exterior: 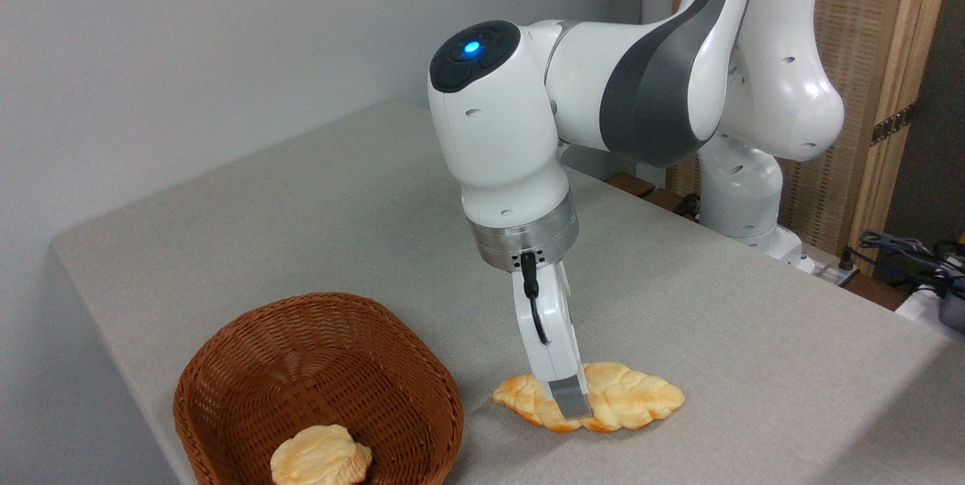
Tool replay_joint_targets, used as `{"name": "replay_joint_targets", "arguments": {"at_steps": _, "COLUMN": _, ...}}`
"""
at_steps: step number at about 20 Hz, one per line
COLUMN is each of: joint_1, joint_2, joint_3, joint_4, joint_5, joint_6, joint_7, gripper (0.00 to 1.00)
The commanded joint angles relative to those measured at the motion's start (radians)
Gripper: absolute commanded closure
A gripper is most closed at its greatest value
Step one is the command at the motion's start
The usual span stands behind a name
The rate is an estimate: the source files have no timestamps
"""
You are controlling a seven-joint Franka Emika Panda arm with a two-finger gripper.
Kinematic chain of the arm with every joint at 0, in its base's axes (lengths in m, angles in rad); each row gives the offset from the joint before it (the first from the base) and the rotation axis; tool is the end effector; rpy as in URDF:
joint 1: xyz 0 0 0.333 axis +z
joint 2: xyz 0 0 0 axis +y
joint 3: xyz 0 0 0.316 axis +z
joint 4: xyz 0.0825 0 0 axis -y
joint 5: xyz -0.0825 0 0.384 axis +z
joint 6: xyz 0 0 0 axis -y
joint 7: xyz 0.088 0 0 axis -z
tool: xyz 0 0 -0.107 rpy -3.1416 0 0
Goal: Put bread into the basket
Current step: 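Lift the braided loaf and carry it over the wicker basket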
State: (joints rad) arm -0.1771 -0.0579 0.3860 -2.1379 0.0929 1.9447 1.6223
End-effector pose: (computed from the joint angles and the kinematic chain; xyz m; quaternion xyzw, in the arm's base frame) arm 0.5001 0.1140 0.4181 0.7445 -0.6633 -0.0670 0.0361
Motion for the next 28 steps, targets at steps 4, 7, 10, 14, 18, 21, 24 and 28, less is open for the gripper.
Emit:
{"name": "replay_joint_targets", "arguments": {"at_steps": 4, "joint_1": -0.007, "joint_2": -0.013, "joint_3": 0.008, "joint_4": 0.006, "joint_5": 0.014, "joint_6": -0.006, "joint_7": 0.010, "gripper": 0.60}}
{"name": "replay_joint_targets", "arguments": {"at_steps": 7, "joint_1": -0.005, "joint_2": -0.036, "joint_3": 0.011, "joint_4": 0.025, "joint_5": 0.001, "joint_6": -0.022, "joint_7": 0.010, "gripper": 0.60}}
{"name": "replay_joint_targets", "arguments": {"at_steps": 10, "joint_1": -0.005, "joint_2": -0.045, "joint_3": 0.004, "joint_4": 0.087, "joint_5": -0.002, "joint_6": -0.127, "joint_7": 0.011, "gripper": 0.60}}
{"name": "replay_joint_targets", "arguments": {"at_steps": 14, "joint_1": -0.007, "joint_2": -0.065, "joint_3": 0.002, "joint_4": 0.124, "joint_5": -0.065, "joint_6": -0.171, "joint_7": 0.008, "gripper": 0.57}}
{"name": "replay_joint_targets", "arguments": {"at_steps": 18, "joint_1": -0.008, "joint_2": -0.054, "joint_3": -0.084, "joint_4": 0.180, "joint_5": -0.137, "joint_6": -0.152, "joint_7": -0.143, "gripper": 0.55}}
{"name": "replay_joint_targets", "arguments": {"at_steps": 21, "joint_1": -0.010, "joint_2": -0.049, "joint_3": -0.140, "joint_4": 0.181, "joint_5": -0.171, "joint_6": -0.084, "joint_7": -0.303, "gripper": 0.55}}
{"name": "replay_joint_targets", "arguments": {"at_steps": 24, "joint_1": -0.010, "joint_2": -0.028, "joint_3": -0.202, "joint_4": 0.194, "joint_5": -0.196, "joint_6": 0.000, "joint_7": -0.485, "gripper": 0.54}}
{"name": "replay_joint_targets", "arguments": {"at_steps": 28, "joint_1": -0.010, "joint_2": 0.009, "joint_3": -0.240, "joint_4": 0.208, "joint_5": -0.202, "joint_6": 0.127, "joint_7": -0.634, "gripper": 0.47}}
